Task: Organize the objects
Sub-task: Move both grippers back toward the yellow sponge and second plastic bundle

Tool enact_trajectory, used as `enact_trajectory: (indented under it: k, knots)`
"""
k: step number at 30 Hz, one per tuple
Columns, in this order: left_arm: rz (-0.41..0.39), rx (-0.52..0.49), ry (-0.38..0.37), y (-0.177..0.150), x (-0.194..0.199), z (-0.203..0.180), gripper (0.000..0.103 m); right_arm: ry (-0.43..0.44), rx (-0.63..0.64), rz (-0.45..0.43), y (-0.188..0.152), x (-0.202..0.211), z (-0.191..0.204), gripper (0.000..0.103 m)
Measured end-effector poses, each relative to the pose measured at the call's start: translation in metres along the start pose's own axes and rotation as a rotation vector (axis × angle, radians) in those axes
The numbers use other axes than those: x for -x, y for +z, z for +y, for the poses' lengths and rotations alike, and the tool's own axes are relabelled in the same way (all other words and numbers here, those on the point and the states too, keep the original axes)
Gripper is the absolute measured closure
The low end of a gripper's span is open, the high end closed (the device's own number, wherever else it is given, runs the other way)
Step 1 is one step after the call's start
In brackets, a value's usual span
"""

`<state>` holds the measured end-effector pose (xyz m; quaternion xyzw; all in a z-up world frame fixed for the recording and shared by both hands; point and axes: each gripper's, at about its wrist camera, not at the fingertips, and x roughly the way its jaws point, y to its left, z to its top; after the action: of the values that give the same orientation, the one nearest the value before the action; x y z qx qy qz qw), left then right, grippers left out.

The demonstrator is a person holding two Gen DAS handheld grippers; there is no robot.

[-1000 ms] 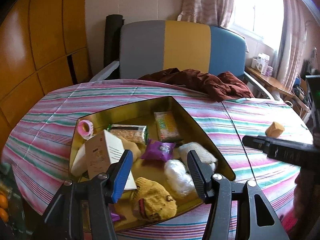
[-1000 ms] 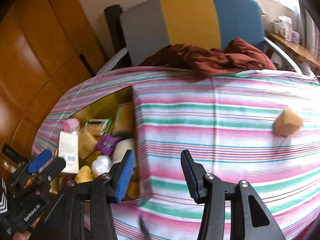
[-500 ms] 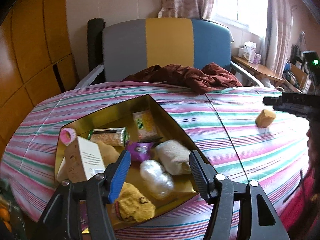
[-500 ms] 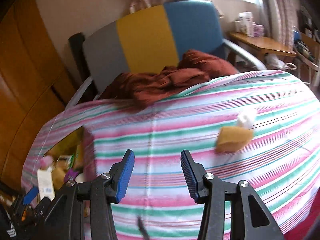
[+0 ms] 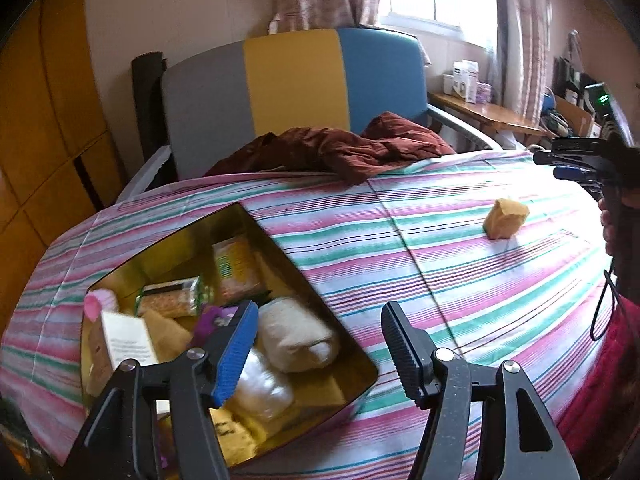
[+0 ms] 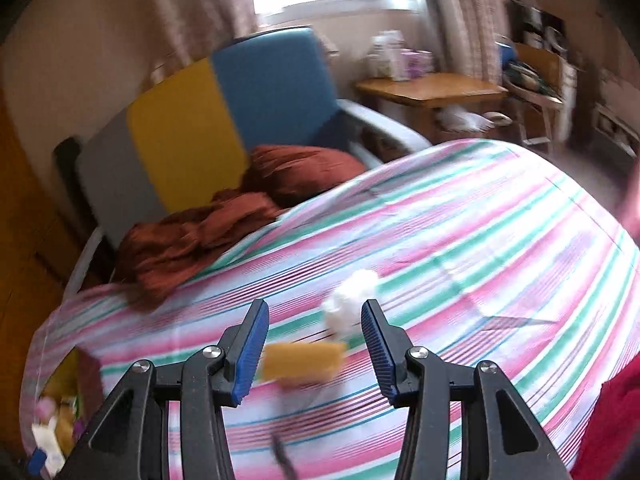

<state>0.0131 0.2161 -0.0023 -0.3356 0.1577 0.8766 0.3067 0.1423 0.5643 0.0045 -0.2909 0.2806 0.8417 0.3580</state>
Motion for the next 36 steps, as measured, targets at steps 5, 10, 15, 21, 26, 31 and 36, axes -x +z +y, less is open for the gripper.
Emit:
enact_trajectory:
  k: [5, 10, 15, 21, 26, 31, 36]
  knots:
    - [0.012, -0.048, -0.021, 0.010, -0.013, -0.026, 0.033, -0.008, -0.199, 0.058, -0.007, -0.019, -0.049, 0.054]
    - [0.036, -0.087, -0.058, 0.020, -0.033, -0.054, 0.033, 0.017, -0.269, 0.080, -0.008, -0.022, -0.064, 0.054]
    - [0.059, -0.149, -0.090, 0.031, -0.059, -0.087, 0.033, 0.043, -0.273, 0.097, -0.009, -0.024, -0.062, 0.054]
    - [0.115, -0.222, -0.186, 0.041, -0.093, -0.129, 0.033, 0.056, -0.338, 0.112, -0.010, -0.026, -0.073, 0.047]
    - [0.144, -0.226, -0.307, 0.057, -0.116, -0.162, 0.028, 0.067, -0.422, 0.111, -0.011, -0.024, -0.089, 0.045]
    - [0.130, -0.230, -0.359, 0.076, -0.133, -0.192, 0.023, 0.076, -0.437, 0.133, -0.013, -0.028, -0.091, 0.045]
    - [0.109, -0.232, -0.396, 0.092, -0.145, -0.221, 0.012, 0.075, -0.442, 0.133, -0.013, -0.029, -0.090, 0.045]
